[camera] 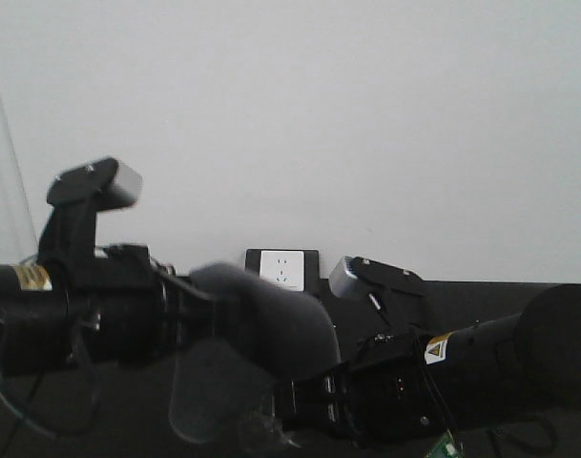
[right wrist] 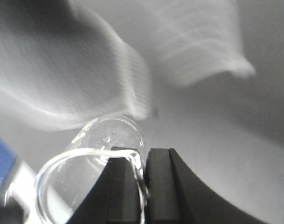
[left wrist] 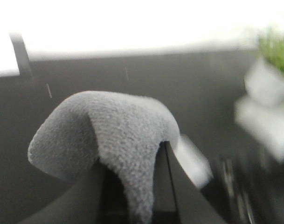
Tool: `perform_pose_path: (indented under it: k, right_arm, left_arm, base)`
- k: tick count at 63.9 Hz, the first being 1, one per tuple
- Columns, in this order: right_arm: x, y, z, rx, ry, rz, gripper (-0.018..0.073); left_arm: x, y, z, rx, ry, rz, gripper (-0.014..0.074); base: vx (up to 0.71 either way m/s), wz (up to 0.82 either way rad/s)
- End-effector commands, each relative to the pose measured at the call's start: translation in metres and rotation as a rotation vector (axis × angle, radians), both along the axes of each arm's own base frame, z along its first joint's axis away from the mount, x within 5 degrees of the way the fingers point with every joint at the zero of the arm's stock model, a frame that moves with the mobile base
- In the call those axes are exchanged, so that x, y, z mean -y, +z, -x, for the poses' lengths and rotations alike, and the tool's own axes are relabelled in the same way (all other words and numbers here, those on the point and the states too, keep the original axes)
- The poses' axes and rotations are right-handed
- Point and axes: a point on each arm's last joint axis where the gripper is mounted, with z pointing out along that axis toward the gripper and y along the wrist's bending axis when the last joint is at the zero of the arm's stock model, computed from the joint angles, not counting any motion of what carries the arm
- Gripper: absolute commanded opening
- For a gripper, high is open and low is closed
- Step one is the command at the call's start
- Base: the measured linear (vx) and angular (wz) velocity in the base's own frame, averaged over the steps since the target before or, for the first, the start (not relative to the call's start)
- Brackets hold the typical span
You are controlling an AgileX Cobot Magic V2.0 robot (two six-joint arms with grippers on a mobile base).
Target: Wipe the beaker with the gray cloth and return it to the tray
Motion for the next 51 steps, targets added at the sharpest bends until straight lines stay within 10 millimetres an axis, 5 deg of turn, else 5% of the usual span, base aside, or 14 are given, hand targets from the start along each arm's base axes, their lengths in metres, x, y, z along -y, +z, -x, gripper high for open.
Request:
perform_pose_path:
  k: [1, 14, 24, 28, 29, 35, 41, 51]
  right_arm:
    - [0.003, 0.029, -0.008, 0.134, -0.111, -0.127, -0.0009]
    - [0.004, 0.033, -0.012, 0.168, -0.148, -0.157, -0.0009]
    - [0.003, 0.028, -0.008, 0.117, -0.112, -0.131, -0.0009]
    - [0.003, 0.026, -0.005, 0.090, -0.093, -0.116, -0.0009]
    - [0.002, 0.022, 0.000, 0.046, -0.046, -0.076, -0.0009]
    - [0.007, 0.017, 0.000, 0.050, -0.027, -0.003, -0.0009]
    - [0.027, 0.010, -0.006, -0.005, -0.082, 0.100, -0.0009]
    - [0.093, -0.001, -0.025, -0.062, -0.263, 0.330, -0.0009]
  left_arm:
    - [0.002, 0.002, 0.016, -0.111, -0.112, -0.046, 0.0000]
    - [0.001, -0.016, 0.032, -0.293, -0.265, -0.194, 0.0000]
    - [0.003, -0.004, 0.012, -0.097, -0.129, -0.094, 0.0000]
    - [0.003, 0.007, 0.000, 0.030, -0.033, -0.019, 0.0000]
    - [-0.001, 0.022, -0.011, 0.178, 0.079, 0.069, 0.0000]
    - [-0.006, 0.026, -0.014, 0.212, 0.112, 0.079, 0.0000]
    - [-0.019, 0.021, -0.013, 0.181, 0.101, -0.024, 0.0000]
    - [-0.061, 0.012, -0.012, 0.089, 0.207, -0.251, 0.0001]
  base:
    - [0.00, 0.00]
    - [0.00, 0.00]
    - [0.00, 0.00]
    - [0.00, 0.00]
    - [0.00, 0.00]
    - [0.00, 0.00]
    - [0.00, 0.00]
    - [0.00, 0.00]
